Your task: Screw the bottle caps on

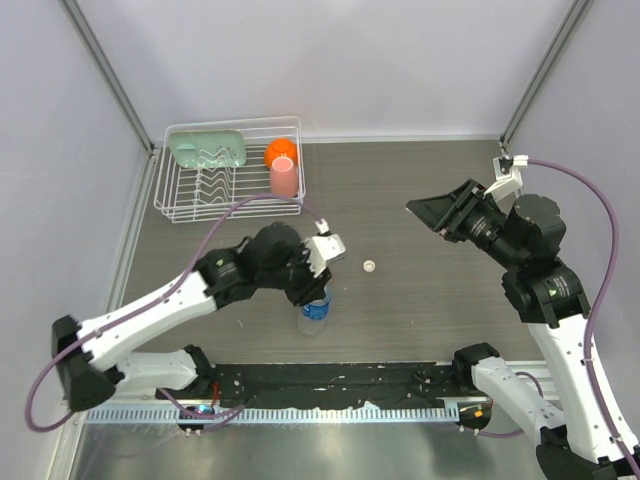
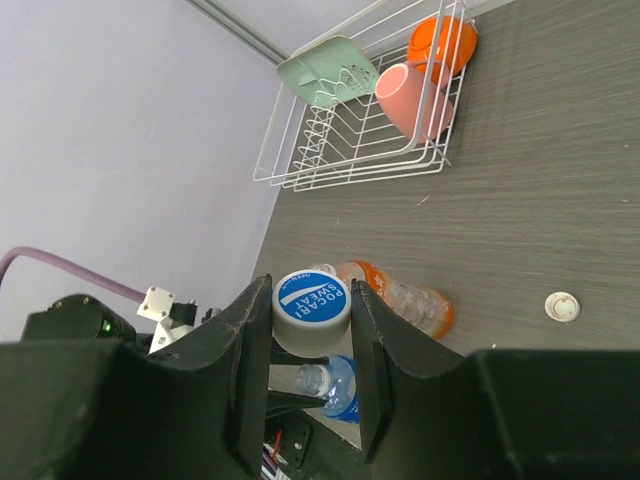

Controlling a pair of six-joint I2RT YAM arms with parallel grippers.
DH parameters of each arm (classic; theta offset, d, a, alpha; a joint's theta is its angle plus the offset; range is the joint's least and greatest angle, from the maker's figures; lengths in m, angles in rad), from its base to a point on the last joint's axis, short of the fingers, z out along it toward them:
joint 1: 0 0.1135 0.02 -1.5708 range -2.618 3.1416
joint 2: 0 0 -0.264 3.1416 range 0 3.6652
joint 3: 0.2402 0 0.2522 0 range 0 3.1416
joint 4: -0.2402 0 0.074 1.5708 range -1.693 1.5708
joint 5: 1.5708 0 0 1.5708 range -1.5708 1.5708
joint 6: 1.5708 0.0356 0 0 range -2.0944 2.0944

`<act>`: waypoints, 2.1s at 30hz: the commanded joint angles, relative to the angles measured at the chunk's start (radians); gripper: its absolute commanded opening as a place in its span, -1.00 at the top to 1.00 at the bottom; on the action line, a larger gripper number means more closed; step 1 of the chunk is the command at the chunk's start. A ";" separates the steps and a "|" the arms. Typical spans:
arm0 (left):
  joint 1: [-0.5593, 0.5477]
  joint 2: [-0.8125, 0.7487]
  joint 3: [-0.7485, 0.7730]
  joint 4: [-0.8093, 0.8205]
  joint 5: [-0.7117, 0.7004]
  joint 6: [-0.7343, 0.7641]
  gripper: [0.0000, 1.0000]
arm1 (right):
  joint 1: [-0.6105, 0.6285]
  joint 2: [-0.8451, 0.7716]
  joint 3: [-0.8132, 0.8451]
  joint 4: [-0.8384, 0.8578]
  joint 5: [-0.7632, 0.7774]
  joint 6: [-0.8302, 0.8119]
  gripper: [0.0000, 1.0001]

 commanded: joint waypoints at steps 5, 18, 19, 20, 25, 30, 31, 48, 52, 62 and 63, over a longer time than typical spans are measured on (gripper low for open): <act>-0.140 0.437 0.501 -0.526 -0.092 0.172 1.00 | -0.001 0.010 0.116 -0.068 0.089 -0.075 0.90; -0.260 0.841 0.706 -0.475 -0.063 0.162 0.99 | -0.001 -0.006 0.223 -0.199 0.314 -0.153 0.90; -0.261 0.869 0.706 -0.457 -0.062 0.163 1.00 | 0.000 -0.007 0.226 -0.202 0.315 -0.153 0.91; -0.261 0.885 0.708 -0.429 -0.071 0.165 0.99 | 0.000 -0.007 0.226 -0.203 0.315 -0.155 0.91; -0.263 0.961 0.720 -0.397 -0.074 0.148 0.99 | 0.000 0.003 0.237 -0.216 0.305 -0.152 0.90; -0.277 0.998 0.665 -0.334 -0.103 0.131 0.99 | -0.001 0.005 0.220 -0.214 0.298 -0.153 0.91; -0.278 1.004 0.660 -0.326 -0.117 0.131 1.00 | 0.000 0.010 0.219 -0.214 0.290 -0.153 0.90; -0.283 0.973 0.676 -0.394 -0.158 0.162 -0.06 | 0.000 0.023 0.186 -0.208 0.293 -0.164 0.90; -0.283 0.942 0.676 -0.414 -0.155 0.166 -0.66 | -0.001 0.036 0.191 -0.208 0.292 -0.170 0.88; -0.283 0.775 0.690 -0.503 -0.178 0.198 -0.77 | 0.000 0.049 0.209 -0.211 0.292 -0.198 0.85; -0.281 0.751 0.674 -0.510 -0.186 0.212 -0.78 | -0.001 0.053 0.216 -0.211 0.292 -0.202 0.85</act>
